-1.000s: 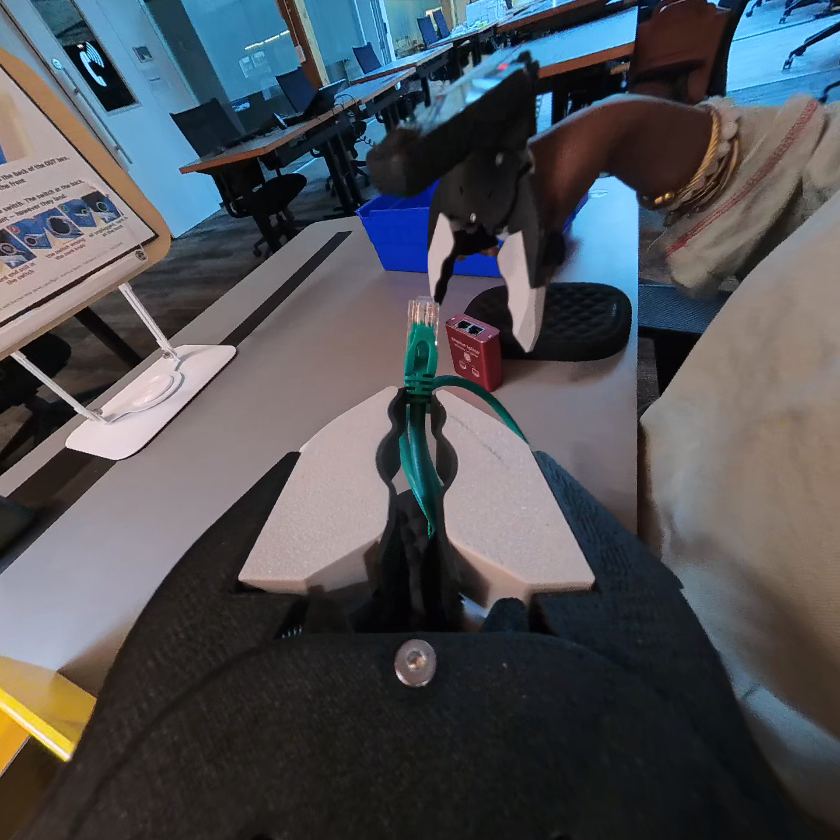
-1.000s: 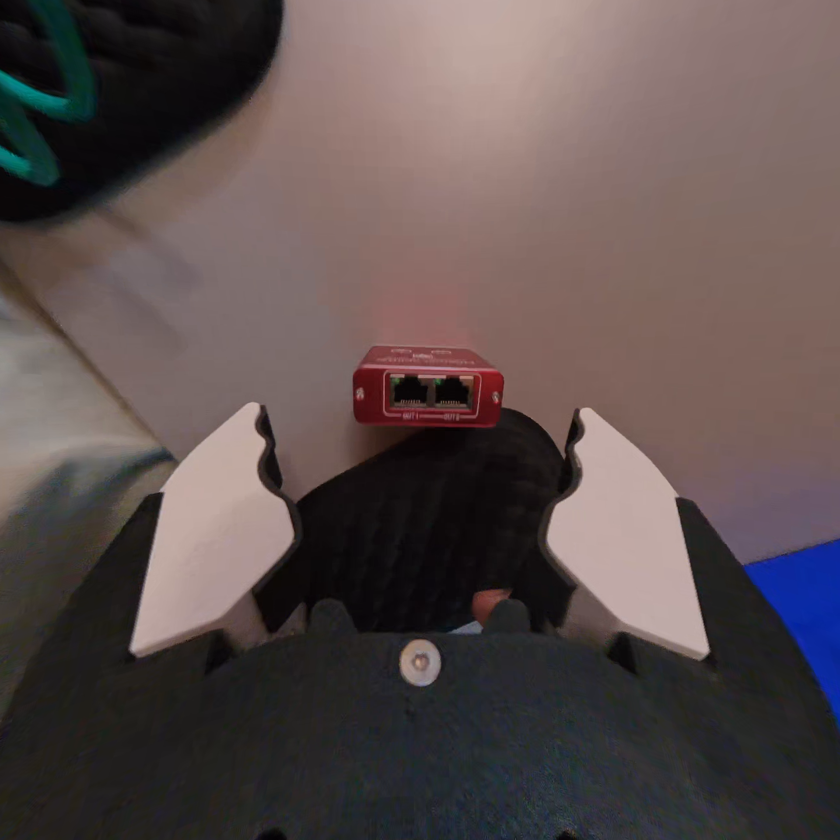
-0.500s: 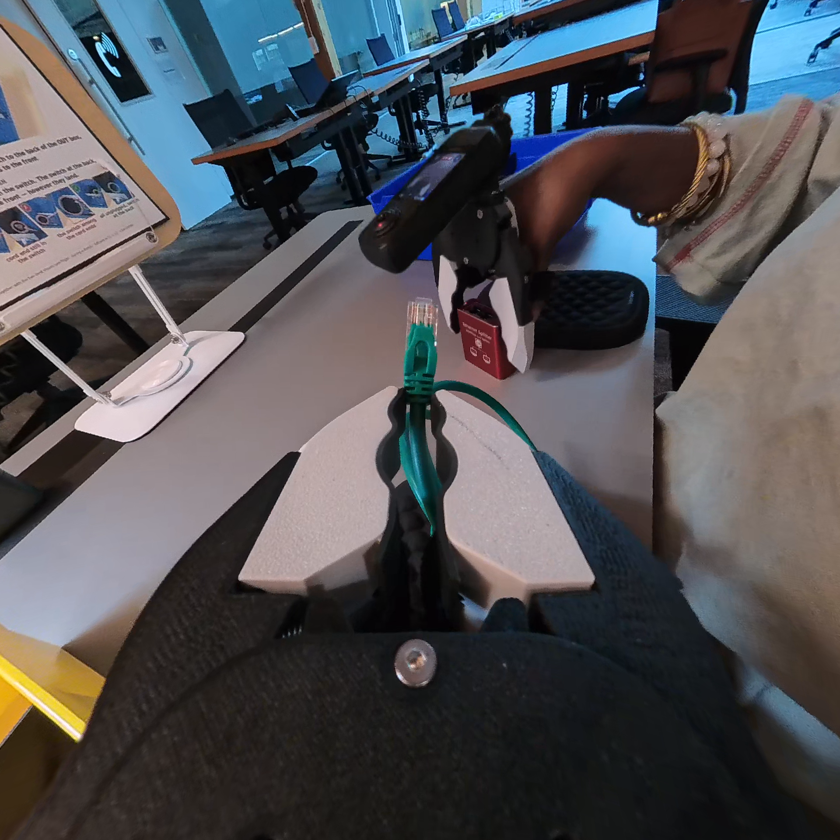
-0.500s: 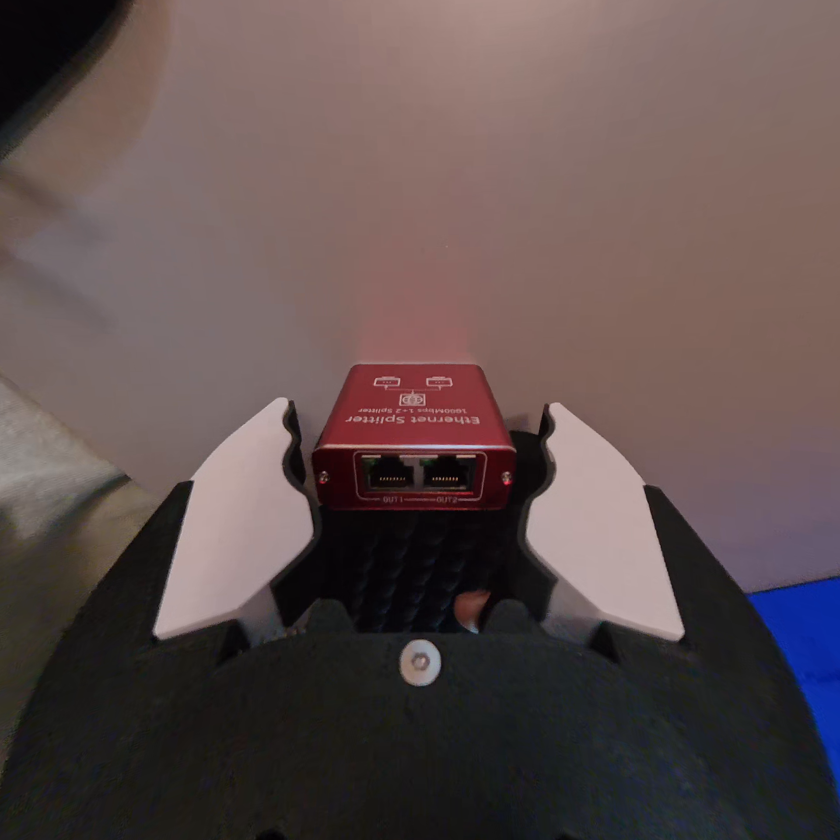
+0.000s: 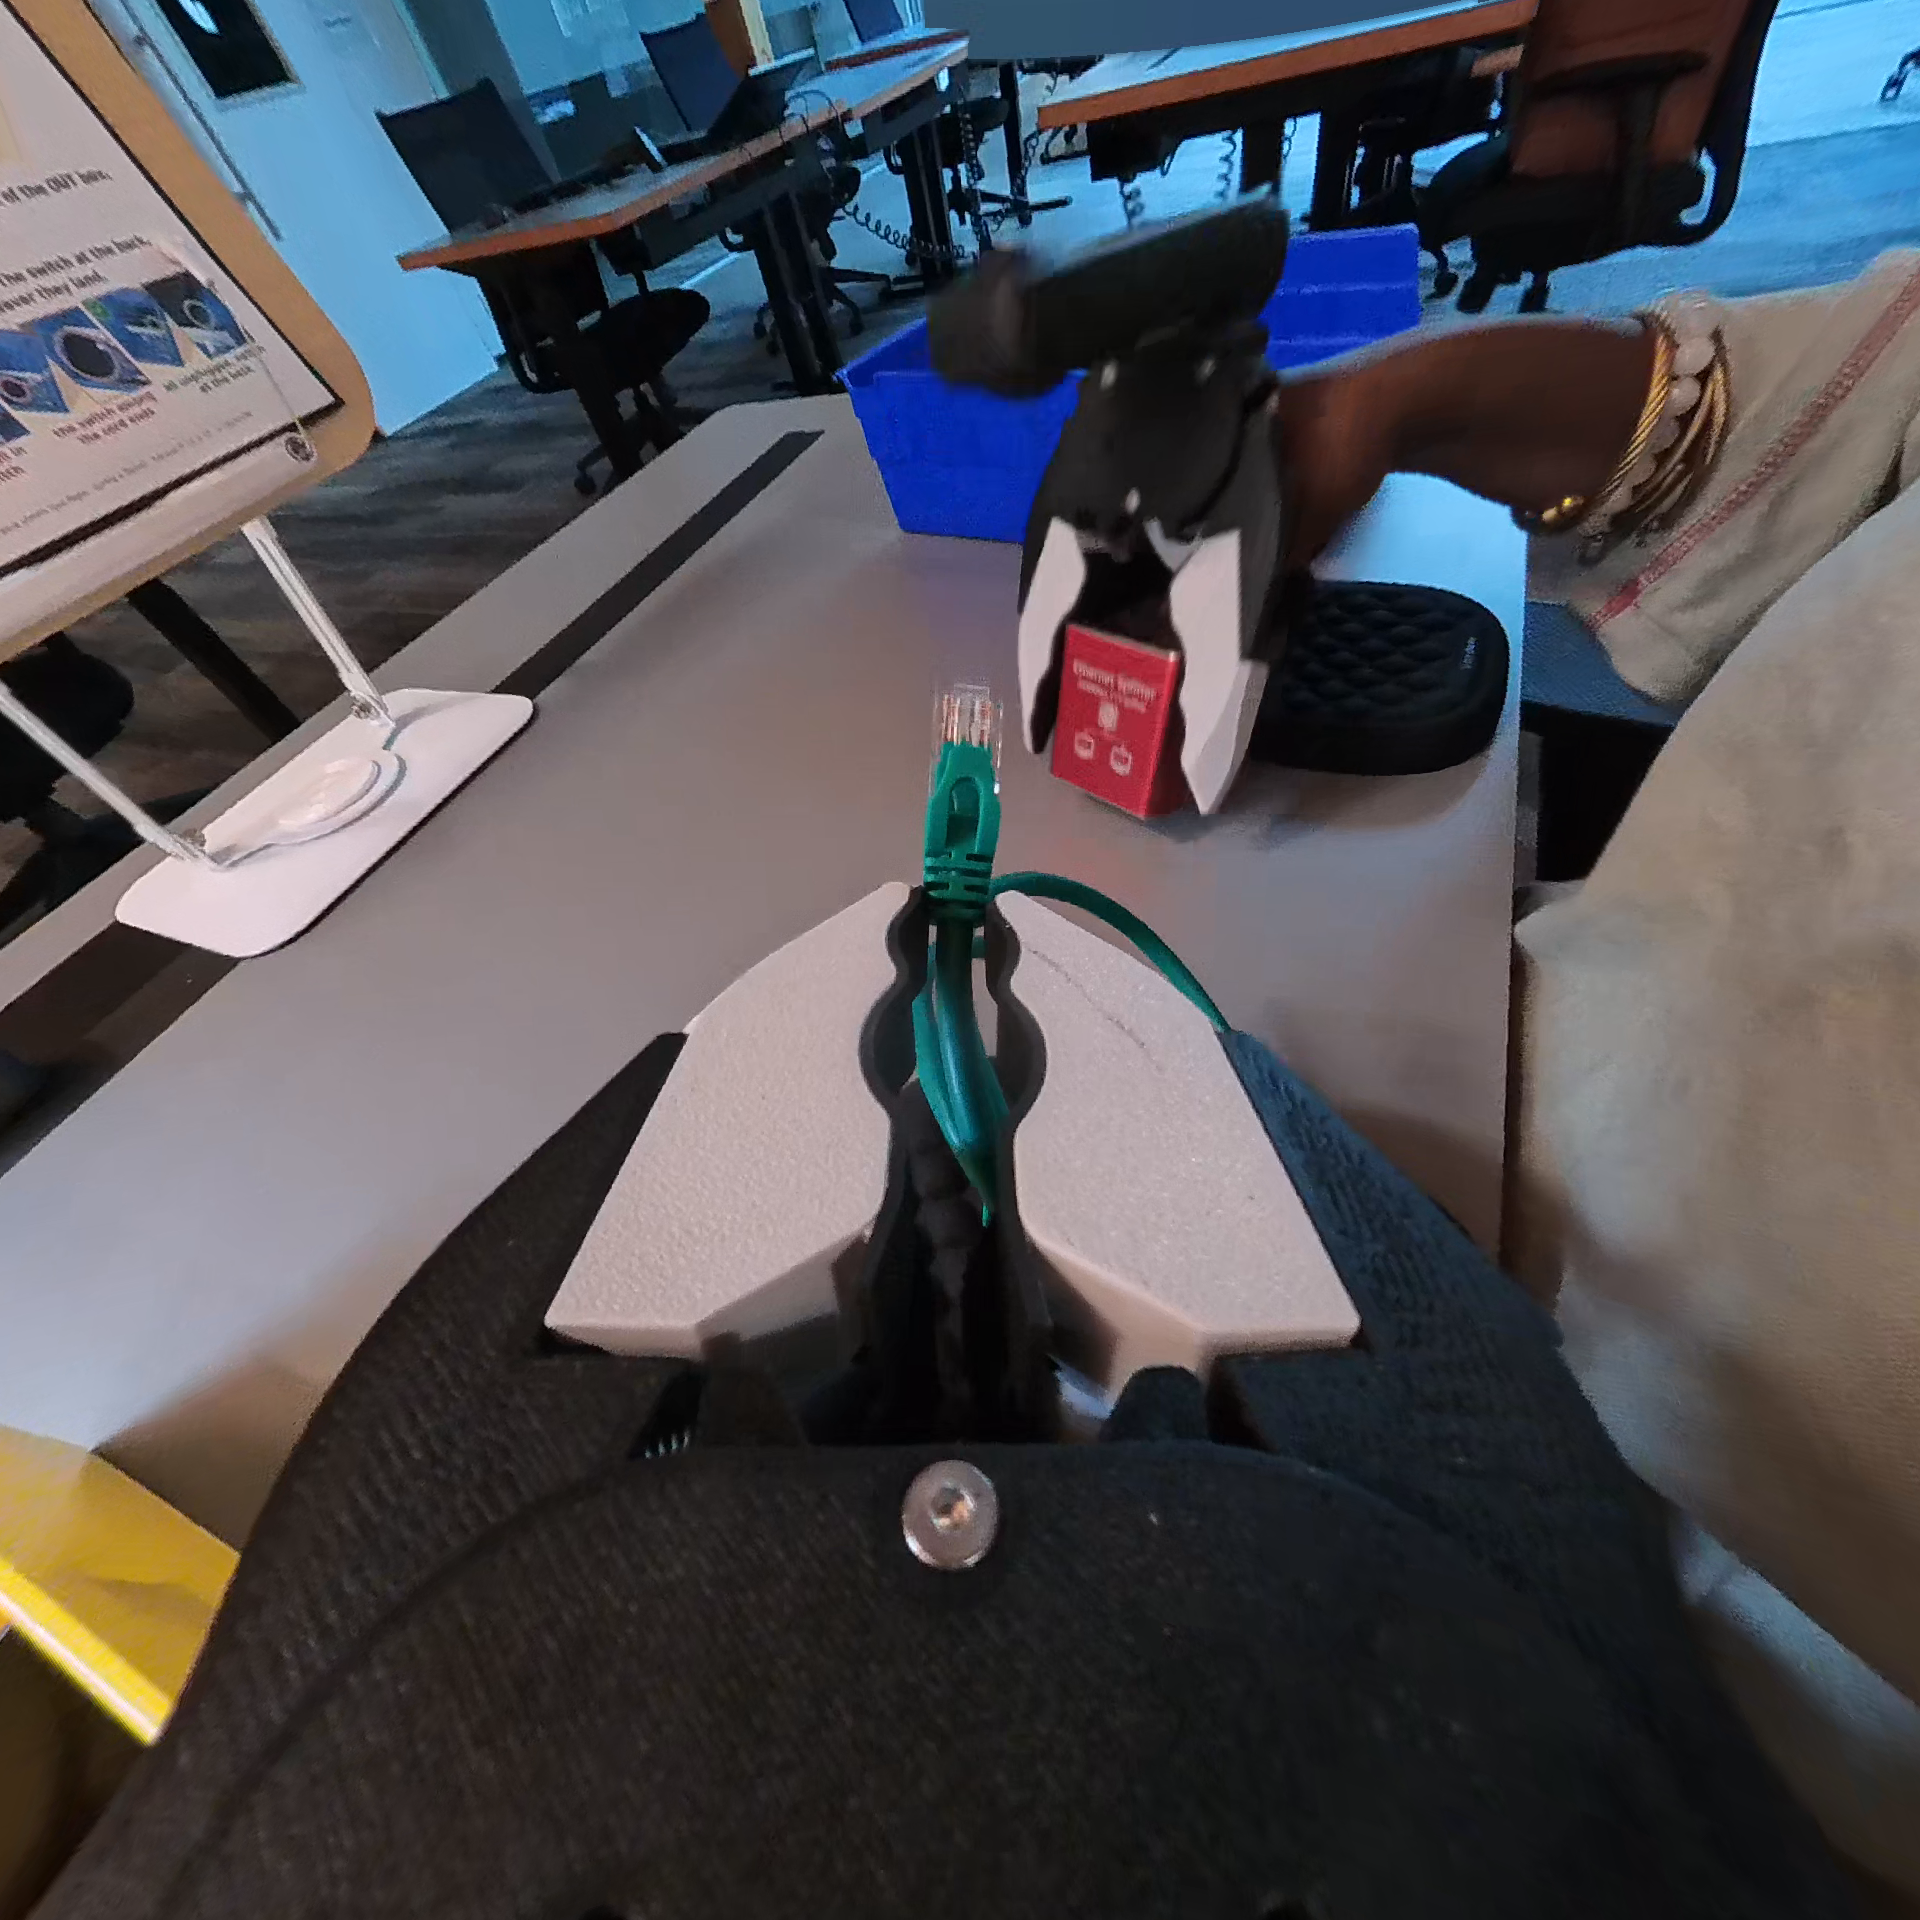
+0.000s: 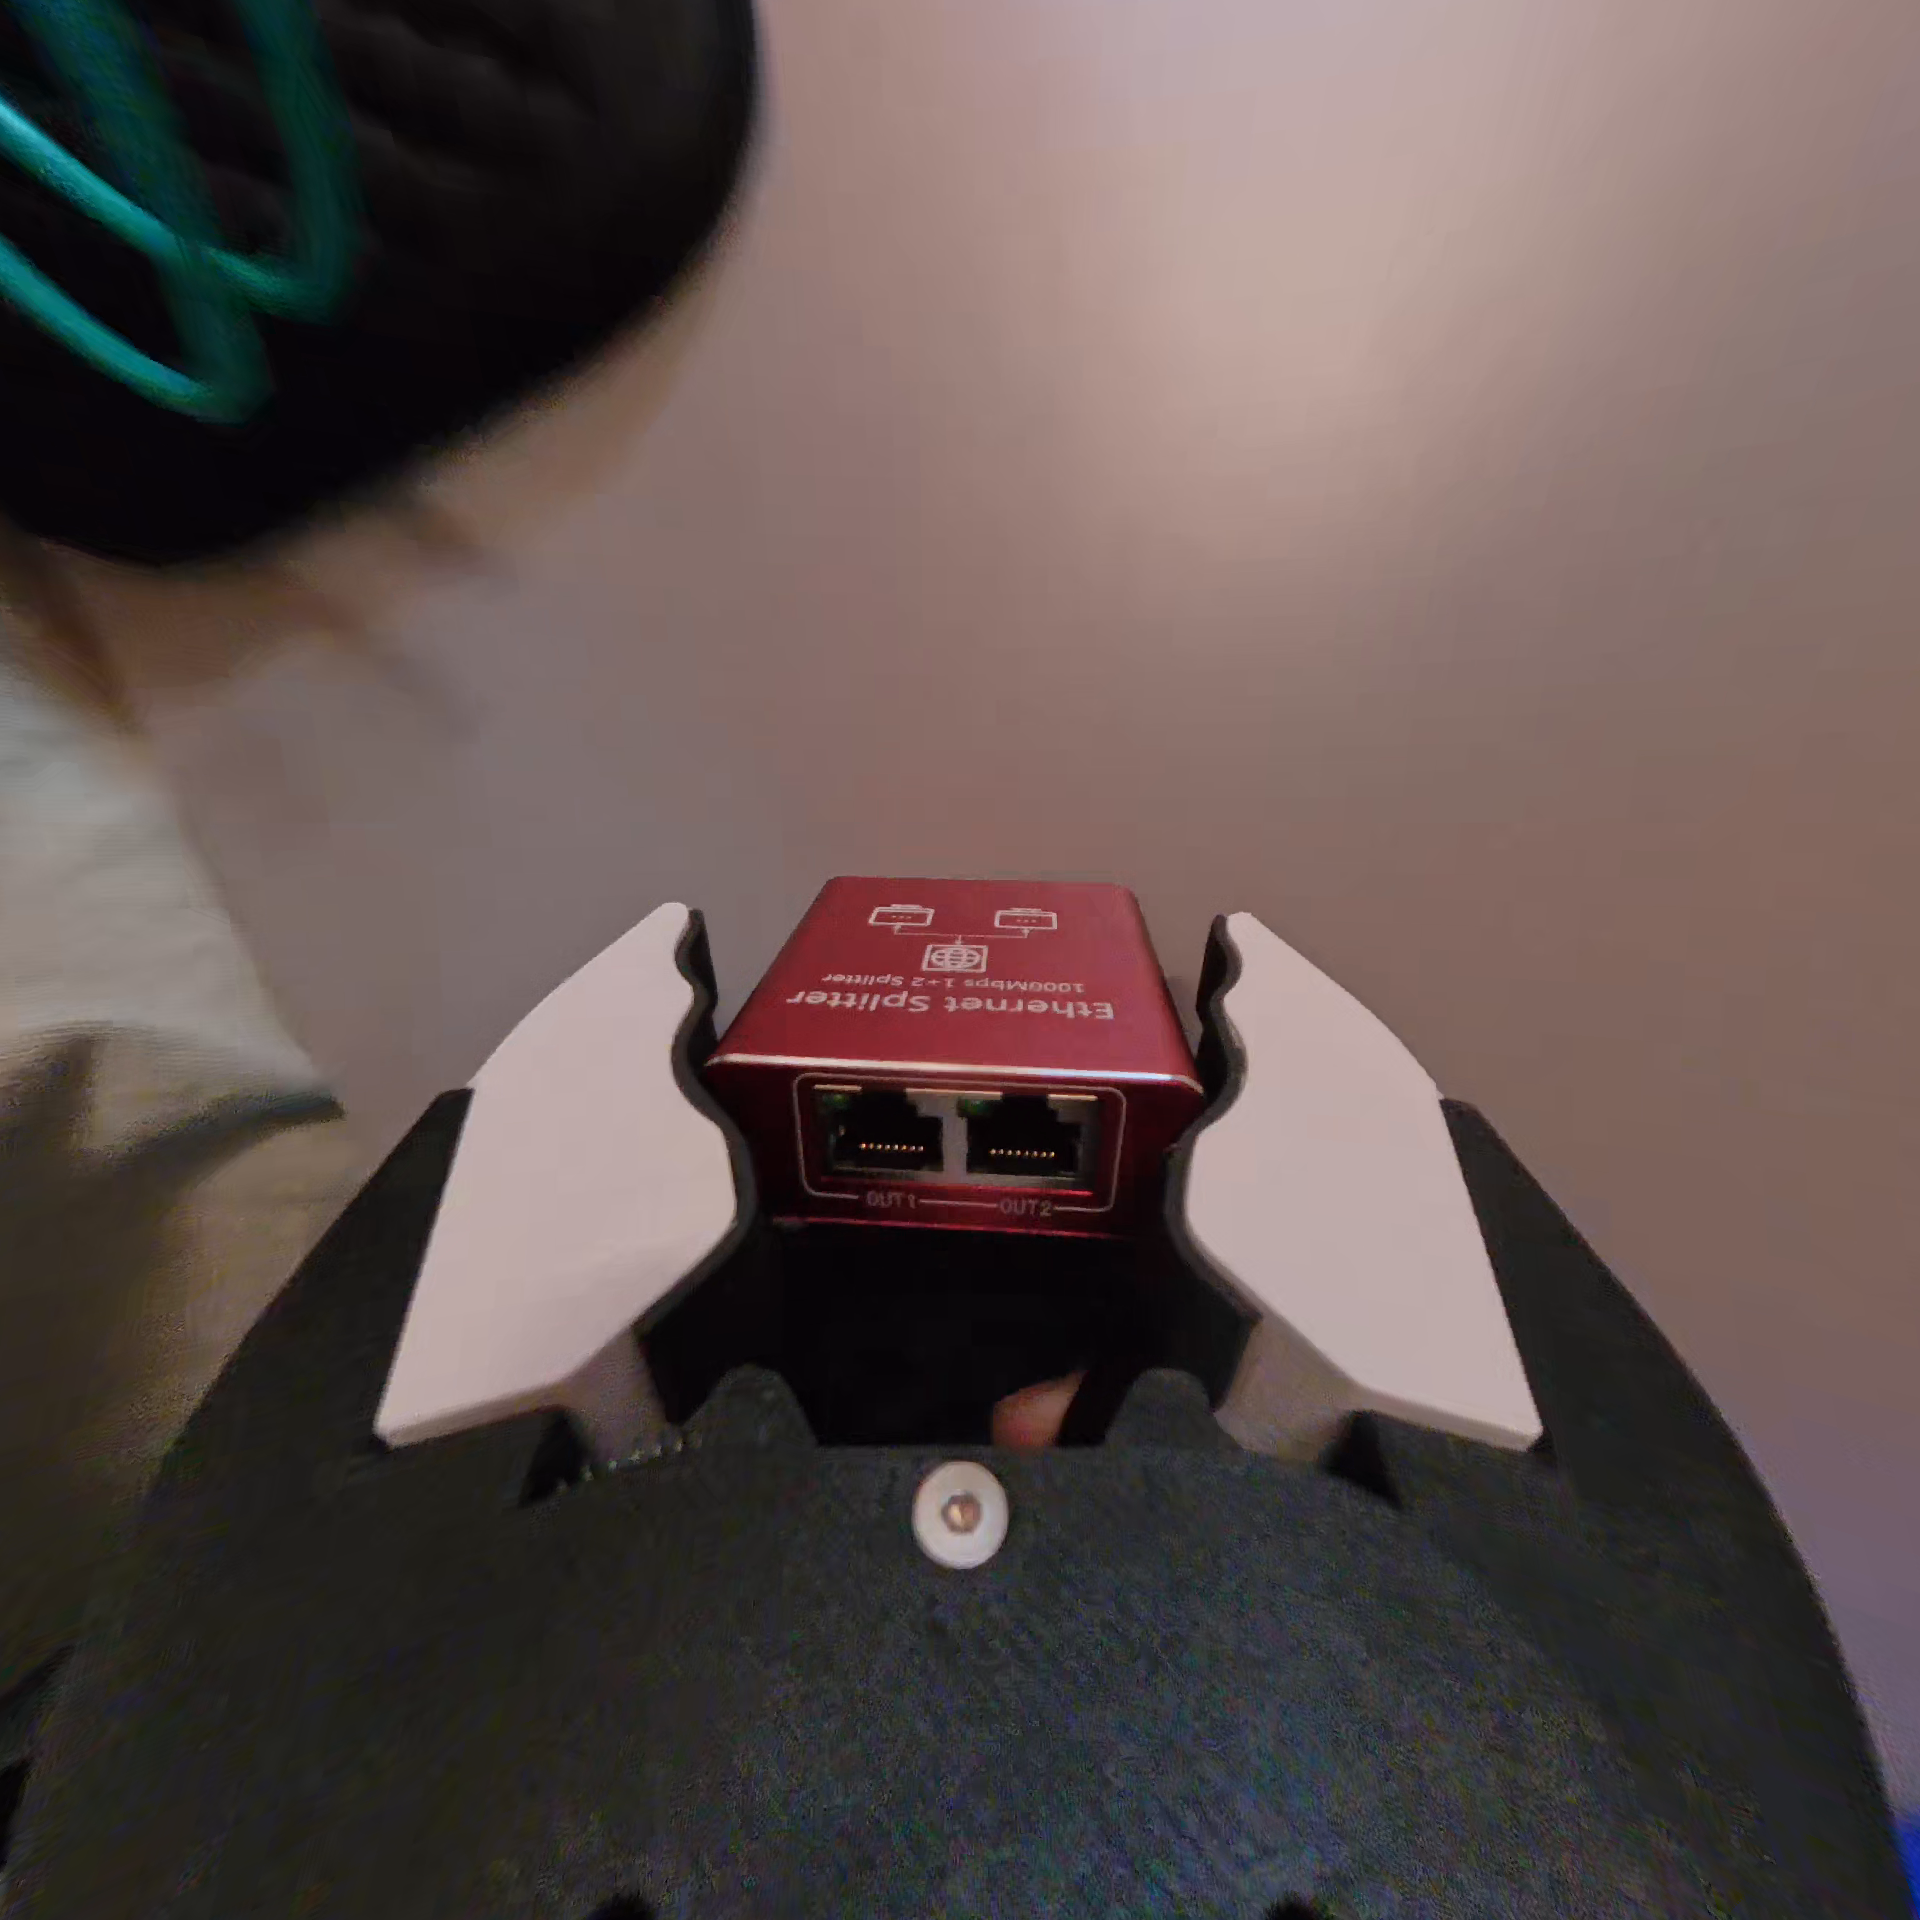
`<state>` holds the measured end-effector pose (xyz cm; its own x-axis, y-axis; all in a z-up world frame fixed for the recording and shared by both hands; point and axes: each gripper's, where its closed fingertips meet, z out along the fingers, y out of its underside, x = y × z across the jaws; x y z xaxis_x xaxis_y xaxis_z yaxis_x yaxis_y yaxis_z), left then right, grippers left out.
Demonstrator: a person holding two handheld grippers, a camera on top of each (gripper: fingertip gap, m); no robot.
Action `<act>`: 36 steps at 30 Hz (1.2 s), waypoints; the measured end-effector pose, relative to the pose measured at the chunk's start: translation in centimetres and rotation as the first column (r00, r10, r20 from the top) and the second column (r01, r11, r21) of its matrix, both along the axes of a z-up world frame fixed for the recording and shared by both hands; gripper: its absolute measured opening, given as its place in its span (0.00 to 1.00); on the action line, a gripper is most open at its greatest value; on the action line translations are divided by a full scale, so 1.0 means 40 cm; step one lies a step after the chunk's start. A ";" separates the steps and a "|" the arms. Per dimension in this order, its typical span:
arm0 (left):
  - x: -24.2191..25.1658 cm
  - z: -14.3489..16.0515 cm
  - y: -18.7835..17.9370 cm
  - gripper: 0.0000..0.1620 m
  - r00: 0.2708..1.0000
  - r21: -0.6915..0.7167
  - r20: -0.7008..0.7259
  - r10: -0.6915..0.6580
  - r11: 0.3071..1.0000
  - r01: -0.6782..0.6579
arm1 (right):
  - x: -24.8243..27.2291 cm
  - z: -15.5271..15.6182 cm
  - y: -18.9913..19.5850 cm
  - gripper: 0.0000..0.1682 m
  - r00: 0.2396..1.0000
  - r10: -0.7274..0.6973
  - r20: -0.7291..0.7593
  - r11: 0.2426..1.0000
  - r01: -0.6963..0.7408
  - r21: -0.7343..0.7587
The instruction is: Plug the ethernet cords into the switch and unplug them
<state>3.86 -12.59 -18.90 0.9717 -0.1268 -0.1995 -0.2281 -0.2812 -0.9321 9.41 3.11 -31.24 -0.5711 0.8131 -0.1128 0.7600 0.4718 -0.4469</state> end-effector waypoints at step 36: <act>0.157 -0.039 0.175 0.06 0.948 -0.451 0.115 -0.295 0.835 0.315 | 0.067 0.367 -0.177 0.53 0.516 0.030 -0.856 0.709 -0.615 -0.345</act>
<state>10.12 -5.60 -20.48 0.8742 -0.4856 -0.0081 -0.3398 -0.5997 -0.7245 12.09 -3.96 -16.54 -0.8616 0.4800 0.1648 -0.1647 0.0427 -0.9854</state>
